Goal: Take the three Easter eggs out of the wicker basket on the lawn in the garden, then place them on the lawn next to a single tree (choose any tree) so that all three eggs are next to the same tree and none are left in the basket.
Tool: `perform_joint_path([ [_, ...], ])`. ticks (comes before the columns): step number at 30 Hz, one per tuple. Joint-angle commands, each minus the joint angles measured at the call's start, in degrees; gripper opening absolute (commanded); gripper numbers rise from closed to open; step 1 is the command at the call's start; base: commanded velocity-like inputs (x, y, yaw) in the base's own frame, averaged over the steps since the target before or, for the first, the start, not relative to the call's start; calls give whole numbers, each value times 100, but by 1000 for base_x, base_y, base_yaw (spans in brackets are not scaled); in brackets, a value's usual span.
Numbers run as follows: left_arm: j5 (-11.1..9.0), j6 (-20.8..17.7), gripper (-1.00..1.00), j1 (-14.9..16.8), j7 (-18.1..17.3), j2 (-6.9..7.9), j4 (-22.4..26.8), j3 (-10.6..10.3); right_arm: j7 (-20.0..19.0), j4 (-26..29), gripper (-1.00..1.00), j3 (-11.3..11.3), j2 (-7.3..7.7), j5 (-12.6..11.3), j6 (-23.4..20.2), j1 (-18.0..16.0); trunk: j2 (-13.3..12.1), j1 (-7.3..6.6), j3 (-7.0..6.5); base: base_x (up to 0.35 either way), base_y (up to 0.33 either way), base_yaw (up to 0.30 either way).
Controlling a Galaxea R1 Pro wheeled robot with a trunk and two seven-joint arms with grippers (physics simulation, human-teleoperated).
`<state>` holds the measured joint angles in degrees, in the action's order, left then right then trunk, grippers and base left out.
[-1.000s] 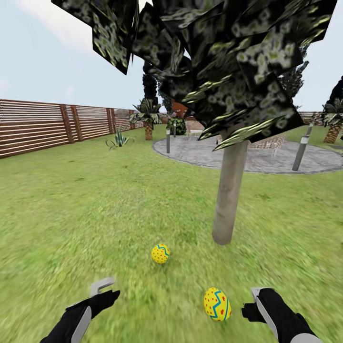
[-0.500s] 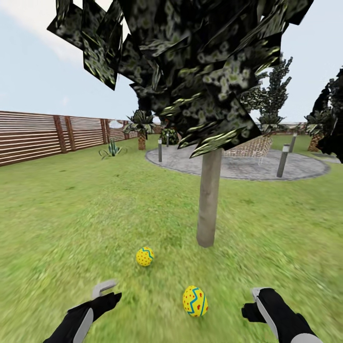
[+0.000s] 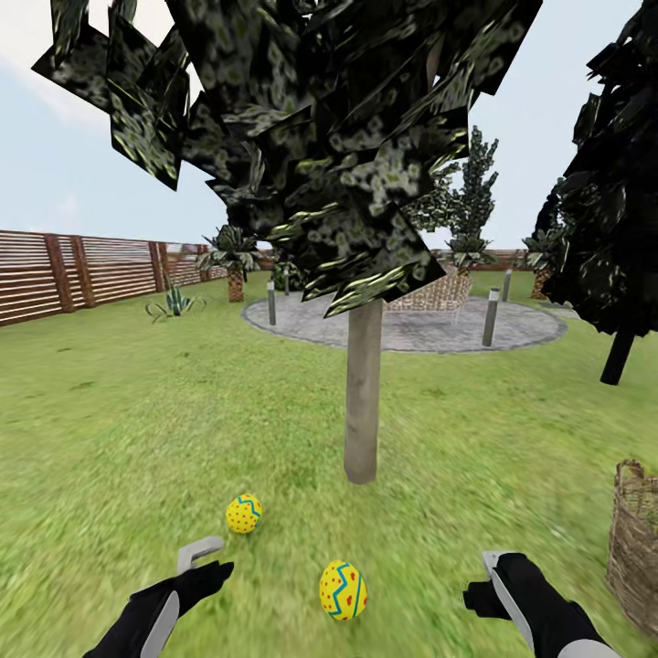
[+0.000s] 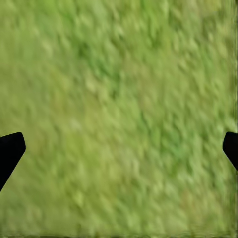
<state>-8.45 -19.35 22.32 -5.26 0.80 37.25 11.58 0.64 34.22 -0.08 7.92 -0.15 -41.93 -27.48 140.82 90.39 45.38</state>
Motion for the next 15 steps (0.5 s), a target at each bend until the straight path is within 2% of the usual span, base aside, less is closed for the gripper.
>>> perform_joint_path([
  [1, -43, -43, 100, 0, -19, -1, 11, 20, 7, 5, 100, -1, -1, -3, -25, -3, -38, -25, -15, -151, -16, -268],
  [4, -43, -43, 100, 0, -19, -1, 11, 20, 7, 5, 100, -1, -1, -3, -23, -3, -159, -91, -81, -153, -90, -268],
  [8, -24, -43, 100, 0, -19, -32, 11, 12, 7, 5, 100, -1, -5, -3, -18, -3, -319, -179, -167, -35, -269, -251],
  [10, 101, -43, 100, 0, -19, -51, 11, 15, 7, 5, 100, -1, -4, -3, -17, -3, -399, -223, -210, -7, -303, -242],
  [13, 464, -43, 100, 0, -19, -145, 5, 23, 7, 5, 100, -1, -9, -3, -17, -3, -520, -289, -273, -2, -309, -218],
  [15, 549, -22, 100, 0, -19, -179, -4, 21, 7, 5, 100, -1, -10, -5, -17, -3, -600, -333, -311, 0, -310, -118],
])
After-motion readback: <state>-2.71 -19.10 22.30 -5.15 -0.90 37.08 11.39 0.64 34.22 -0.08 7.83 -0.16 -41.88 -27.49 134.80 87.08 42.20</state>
